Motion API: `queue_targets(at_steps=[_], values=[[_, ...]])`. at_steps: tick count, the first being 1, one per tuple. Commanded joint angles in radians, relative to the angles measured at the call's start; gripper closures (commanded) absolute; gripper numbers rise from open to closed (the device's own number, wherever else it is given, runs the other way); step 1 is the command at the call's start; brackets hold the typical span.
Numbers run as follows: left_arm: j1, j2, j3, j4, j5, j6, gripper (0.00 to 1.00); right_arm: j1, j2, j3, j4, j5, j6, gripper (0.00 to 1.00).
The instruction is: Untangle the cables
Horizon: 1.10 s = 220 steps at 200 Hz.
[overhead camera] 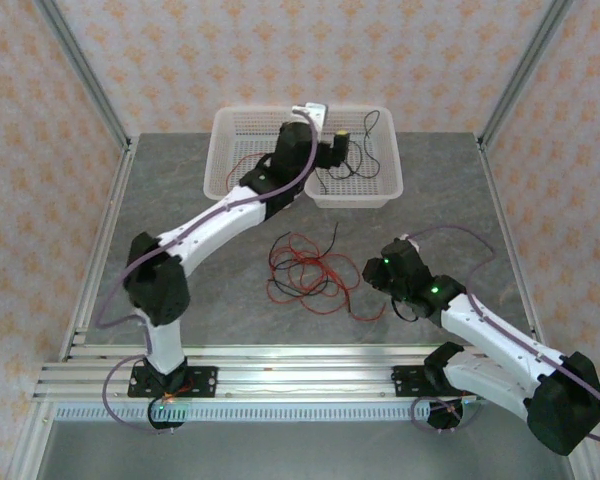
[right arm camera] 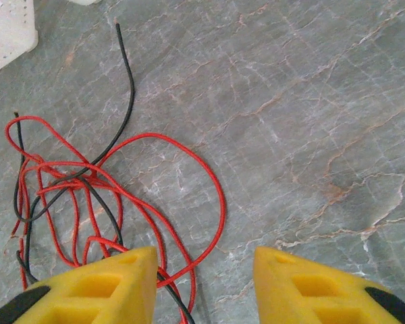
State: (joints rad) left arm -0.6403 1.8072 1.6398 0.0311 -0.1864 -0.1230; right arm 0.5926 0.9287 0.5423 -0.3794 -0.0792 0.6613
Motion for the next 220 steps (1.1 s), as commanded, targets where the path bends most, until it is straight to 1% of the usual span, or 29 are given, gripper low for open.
queue_targets(at_steps=[1, 26, 51, 88, 120, 159, 201, 220], values=[[0.007, -0.113, -0.110, 0.042, 0.030, -0.101, 0.07, 0.025, 0.000, 0.015, -0.022, -0.007, 0.018, 0.59], [0.007, -0.221, -0.198, -0.050, 0.061, -0.163, 0.11, 0.065, 0.008, 0.016, -0.027, -0.012, 0.035, 0.59], [0.007, -0.355, -0.348, -0.058, 0.081, -0.213, 0.12, 0.125, 0.034, 0.023, -0.015, -0.008, 0.048, 0.59], [0.007, -0.545, -0.540, -0.078, 0.065, -0.273, 0.13, 0.222, 0.132, 0.052, 0.021, 0.037, 0.076, 0.60], [0.007, -0.658, -0.650, -0.113, 0.042, -0.307, 0.14, 0.247, 0.202, 0.064, 0.093, 0.035, 0.086, 0.62], [0.007, -0.727, -0.738, -0.112, 0.063, -0.338, 0.14, 0.270, 0.342, 0.133, 0.079, 0.093, 0.087, 0.68], [0.007, -0.744, -0.761, -0.111, 0.064, -0.340, 0.14, 0.272, 0.391, 0.202, 0.021, 0.189, 0.031, 0.75], [0.007, -0.750, -0.765, -0.109, 0.065, -0.340, 0.14, 0.271, 0.423, 0.226, 0.006, 0.203, -0.013, 0.78]])
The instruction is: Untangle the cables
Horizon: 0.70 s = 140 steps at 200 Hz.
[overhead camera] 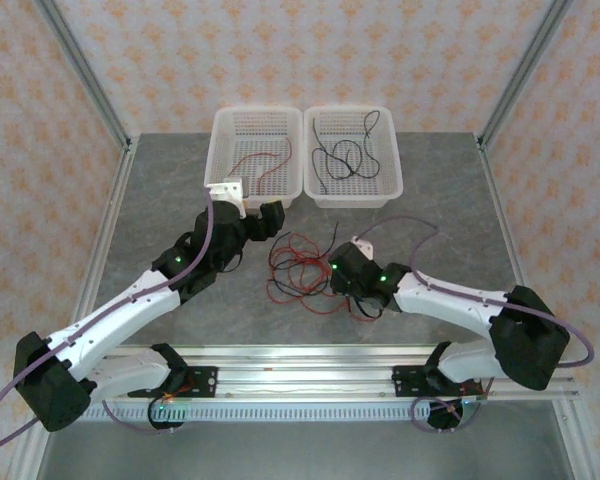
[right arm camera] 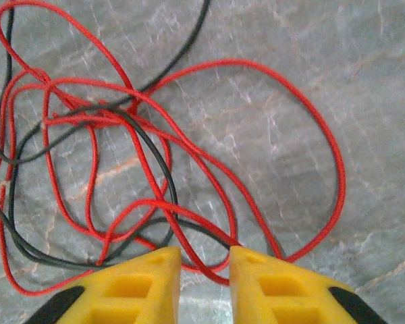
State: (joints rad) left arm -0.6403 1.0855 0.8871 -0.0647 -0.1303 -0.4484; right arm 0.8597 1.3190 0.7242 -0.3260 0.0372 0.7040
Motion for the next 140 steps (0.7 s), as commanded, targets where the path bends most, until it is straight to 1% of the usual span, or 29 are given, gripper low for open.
queue_targets(at_steps=[1, 38, 88, 140], values=[[0.008, -0.028, -0.012, -0.014, 0.009, -0.016, 0.14, 0.004, 0.035, 0.045, -0.048, 0.087, -0.058, 0.78], [0.007, -0.045, -0.023, -0.021, -0.007, -0.018, 0.14, 0.002, 0.095, 0.072, -0.044, 0.059, -0.117, 0.81], [0.008, -0.048, -0.022, -0.023, -0.014, -0.018, 0.14, 0.002, 0.117, 0.051, -0.021, 0.046, -0.116, 0.81], [0.007, -0.032, -0.013, -0.021, -0.009, -0.021, 0.14, -0.009, 0.177, 0.058, 0.004, 0.064, -0.126, 0.81]])
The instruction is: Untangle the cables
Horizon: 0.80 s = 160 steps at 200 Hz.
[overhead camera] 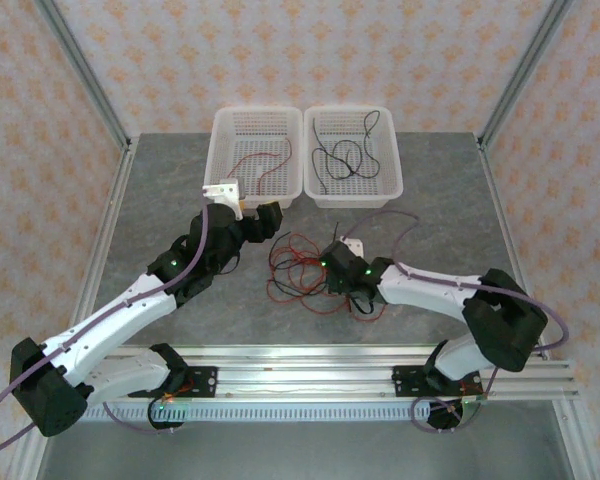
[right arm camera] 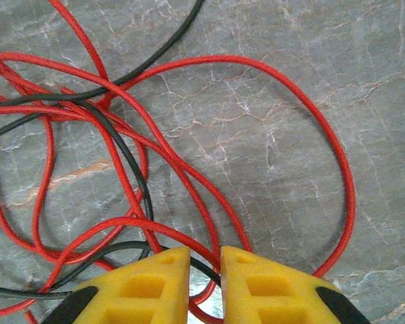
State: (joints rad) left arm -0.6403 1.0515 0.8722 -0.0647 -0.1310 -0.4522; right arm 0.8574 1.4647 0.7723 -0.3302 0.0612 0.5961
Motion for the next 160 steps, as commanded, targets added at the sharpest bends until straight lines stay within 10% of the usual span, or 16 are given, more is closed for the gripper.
queue_targets(at_steps=[1, 160], values=[[0.007, 0.003, 0.002, -0.022, -0.008, -0.017, 0.14, -0.007, 0.033, 0.011, 0.008, 0.040, -0.019, 0.81], [0.007, 0.000, 0.013, -0.049, -0.035, -0.011, 0.15, -0.041, 0.220, 0.054, 0.111, -0.035, -0.077, 0.81]])
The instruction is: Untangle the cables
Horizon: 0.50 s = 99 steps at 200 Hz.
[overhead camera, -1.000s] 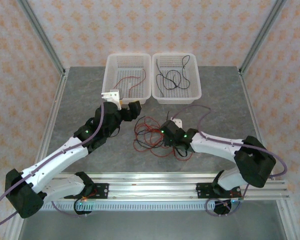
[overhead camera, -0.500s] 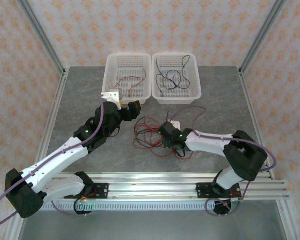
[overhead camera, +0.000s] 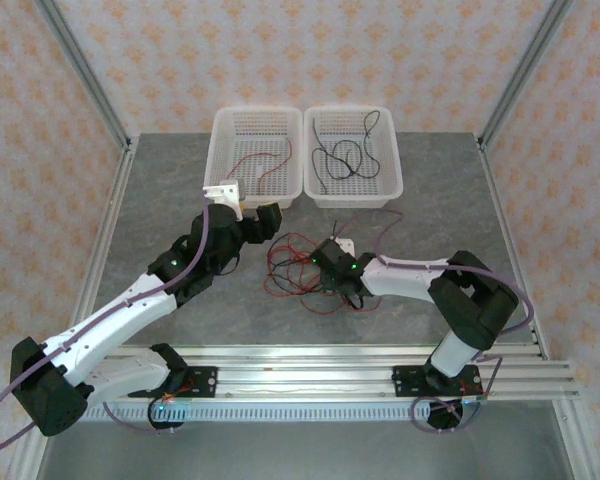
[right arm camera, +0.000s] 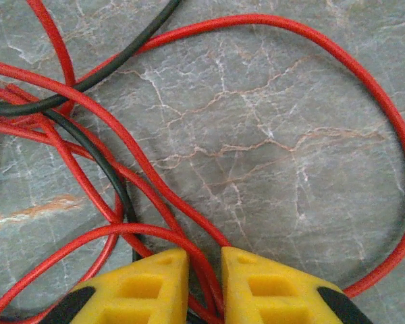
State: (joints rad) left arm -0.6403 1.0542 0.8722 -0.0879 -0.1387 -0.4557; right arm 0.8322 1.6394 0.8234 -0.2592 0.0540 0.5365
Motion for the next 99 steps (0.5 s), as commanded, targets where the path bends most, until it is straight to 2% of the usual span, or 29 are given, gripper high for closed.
queue_targets(at_steps=[1, 15, 40, 61, 99], values=[[0.007, -0.003, 0.013, -0.027, -0.028, -0.008, 0.14, -0.016, 0.046, 0.002, 0.042, -0.029, -0.017, 0.81], [0.007, -0.009, 0.013, -0.031, -0.032, -0.007, 0.14, -0.023, 0.053, -0.002, 0.055, -0.046, -0.018, 0.82], [0.007, -0.016, 0.011, -0.038, -0.038, -0.009, 0.14, -0.036, 0.056, -0.016, 0.076, -0.064, -0.019, 0.89], [0.007, -0.021, 0.011, -0.044, -0.041, -0.012, 0.14, -0.046, 0.051, -0.022, 0.081, -0.063, -0.023, 1.00], [0.007, -0.033, 0.008, -0.047, -0.039, -0.020, 0.14, -0.052, -0.038, 0.011, 0.030, -0.053, -0.029, 1.00]])
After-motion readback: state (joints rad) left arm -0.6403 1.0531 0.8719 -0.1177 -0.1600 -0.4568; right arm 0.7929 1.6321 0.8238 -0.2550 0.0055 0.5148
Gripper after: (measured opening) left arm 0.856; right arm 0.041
